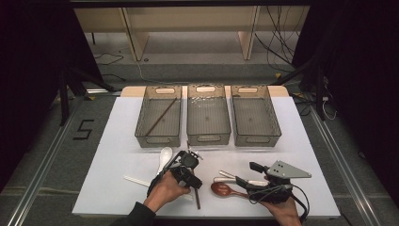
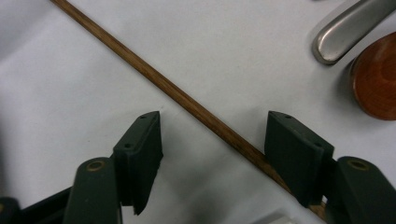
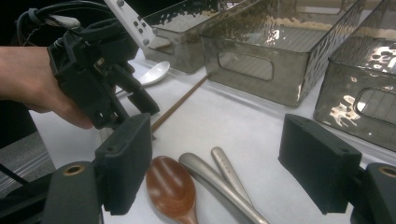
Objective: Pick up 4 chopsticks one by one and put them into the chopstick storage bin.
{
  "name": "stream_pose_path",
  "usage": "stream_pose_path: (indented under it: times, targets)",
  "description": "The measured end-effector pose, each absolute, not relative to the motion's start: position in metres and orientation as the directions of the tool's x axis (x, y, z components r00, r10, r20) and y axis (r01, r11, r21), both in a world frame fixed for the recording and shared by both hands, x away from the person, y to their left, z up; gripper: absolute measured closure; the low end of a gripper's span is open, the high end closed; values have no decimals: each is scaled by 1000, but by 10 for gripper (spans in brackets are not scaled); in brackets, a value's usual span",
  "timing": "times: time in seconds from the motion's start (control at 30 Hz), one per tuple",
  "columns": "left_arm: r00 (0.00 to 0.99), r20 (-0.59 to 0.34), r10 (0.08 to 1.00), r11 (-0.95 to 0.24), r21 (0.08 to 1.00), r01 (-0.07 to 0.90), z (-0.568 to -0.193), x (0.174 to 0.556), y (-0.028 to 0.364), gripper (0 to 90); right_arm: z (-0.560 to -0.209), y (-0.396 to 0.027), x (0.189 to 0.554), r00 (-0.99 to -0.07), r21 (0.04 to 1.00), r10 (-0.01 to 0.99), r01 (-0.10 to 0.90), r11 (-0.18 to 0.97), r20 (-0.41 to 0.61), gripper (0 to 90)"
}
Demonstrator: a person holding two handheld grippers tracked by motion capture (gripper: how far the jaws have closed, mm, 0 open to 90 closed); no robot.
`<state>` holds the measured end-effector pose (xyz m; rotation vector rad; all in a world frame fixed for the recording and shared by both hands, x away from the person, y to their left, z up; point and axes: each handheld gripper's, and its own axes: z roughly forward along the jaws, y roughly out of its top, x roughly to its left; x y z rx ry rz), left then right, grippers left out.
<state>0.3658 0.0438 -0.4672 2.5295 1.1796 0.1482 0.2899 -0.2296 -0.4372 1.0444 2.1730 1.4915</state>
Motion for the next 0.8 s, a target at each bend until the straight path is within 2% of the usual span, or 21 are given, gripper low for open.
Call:
stream_pose_path:
  times: [0.23,0.43,0.53,0.8]
  targets:
    - [655,-38,755,-608,335,720,-465,367,48,469,-437,-230,290,-688,899,711,392,195,146,263]
    - [647,-72,759,-598,316,737,-463,370,58,549,-437,-230,290,-688,900,711,390,195,145,263]
    - [640,-112,760,-587,305,750,-462,374,66,571,-437,-230,290,-689,900,711,390,195,145,263]
    - [636,-124,762,-585,291,757,-462,376,71,598,-437,-230,290,-688,898,711,393,197,145,263]
